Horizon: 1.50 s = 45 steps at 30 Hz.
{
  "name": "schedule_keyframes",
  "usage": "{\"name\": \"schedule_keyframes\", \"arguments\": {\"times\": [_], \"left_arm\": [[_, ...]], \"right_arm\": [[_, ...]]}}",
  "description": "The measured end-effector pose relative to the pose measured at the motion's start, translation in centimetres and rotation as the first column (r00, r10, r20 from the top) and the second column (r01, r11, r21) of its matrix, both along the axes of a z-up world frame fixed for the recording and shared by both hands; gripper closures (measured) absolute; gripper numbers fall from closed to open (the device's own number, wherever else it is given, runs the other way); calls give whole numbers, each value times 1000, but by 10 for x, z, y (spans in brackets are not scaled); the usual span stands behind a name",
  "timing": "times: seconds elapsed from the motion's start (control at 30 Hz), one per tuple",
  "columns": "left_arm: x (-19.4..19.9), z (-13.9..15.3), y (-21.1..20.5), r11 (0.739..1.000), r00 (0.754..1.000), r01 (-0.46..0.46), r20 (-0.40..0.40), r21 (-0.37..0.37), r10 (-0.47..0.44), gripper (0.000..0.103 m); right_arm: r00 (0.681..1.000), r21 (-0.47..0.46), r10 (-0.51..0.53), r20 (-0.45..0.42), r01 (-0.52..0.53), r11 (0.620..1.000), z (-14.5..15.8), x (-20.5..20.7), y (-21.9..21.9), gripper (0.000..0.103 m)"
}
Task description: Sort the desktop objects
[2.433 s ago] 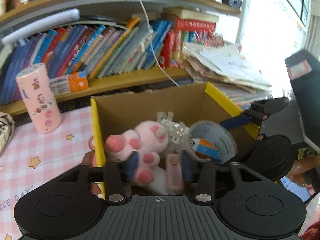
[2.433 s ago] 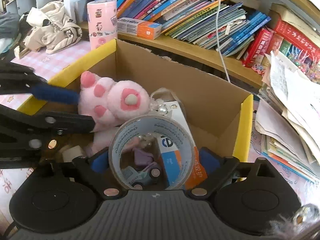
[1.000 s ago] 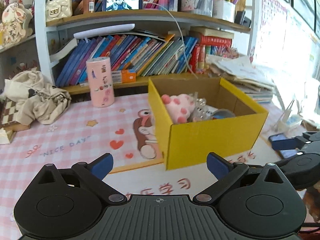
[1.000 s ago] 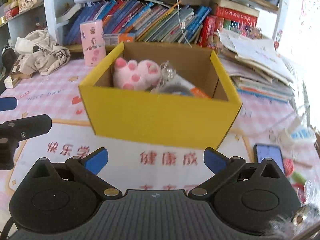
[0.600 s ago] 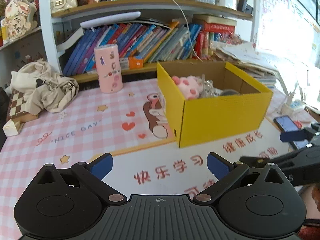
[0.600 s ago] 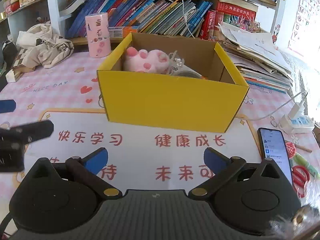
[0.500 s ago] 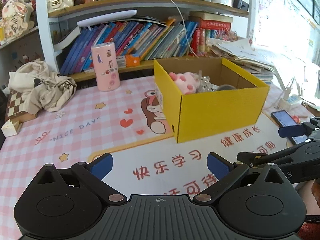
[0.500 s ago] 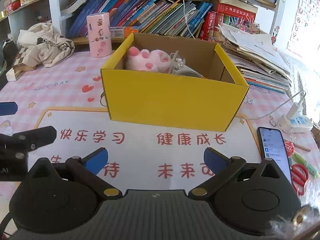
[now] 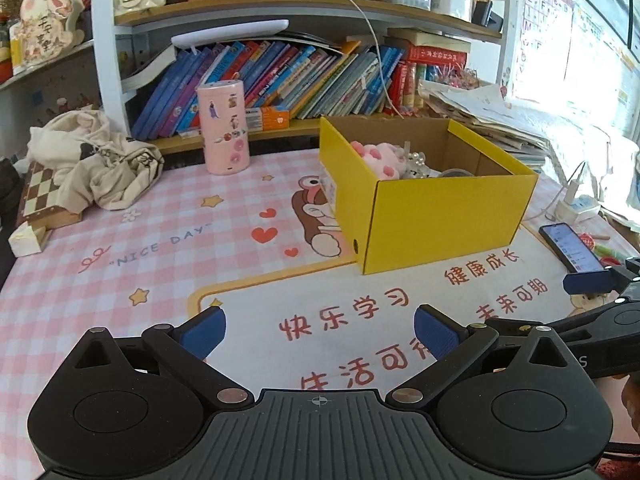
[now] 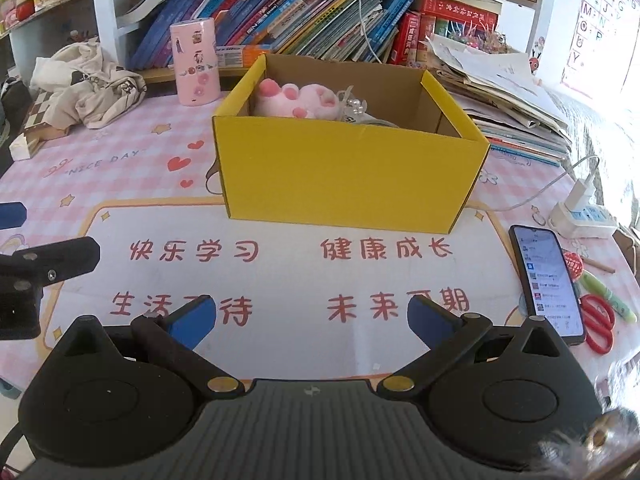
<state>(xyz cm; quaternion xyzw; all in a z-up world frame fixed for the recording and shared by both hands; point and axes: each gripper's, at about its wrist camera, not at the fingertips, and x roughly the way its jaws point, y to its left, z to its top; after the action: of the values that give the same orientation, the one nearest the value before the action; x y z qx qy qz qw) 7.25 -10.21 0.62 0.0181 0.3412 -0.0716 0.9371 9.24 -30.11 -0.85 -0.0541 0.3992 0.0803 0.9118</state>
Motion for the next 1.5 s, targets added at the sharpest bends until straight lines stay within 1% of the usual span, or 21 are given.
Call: {"name": "schedule_keyframes", "arguments": {"times": [0.43,0.7,1.5], "left_arm": [[-15,-2,13,1000,1000,-5,1,-11,5,1],[-22,-3,20,1000,1000,-27,-4,-13,27,1],[-32,-1,21,999,1000,-30,-4,-14,30,0]], "right_arm": [[1000,6,-8,-9,8,1000,-4,-15,11,0],[1000,1,-8,-3,8,1000,-3,-24,17,0],[1000,-4,7,-8,-7,1000,-2,-31,19,0]]}}
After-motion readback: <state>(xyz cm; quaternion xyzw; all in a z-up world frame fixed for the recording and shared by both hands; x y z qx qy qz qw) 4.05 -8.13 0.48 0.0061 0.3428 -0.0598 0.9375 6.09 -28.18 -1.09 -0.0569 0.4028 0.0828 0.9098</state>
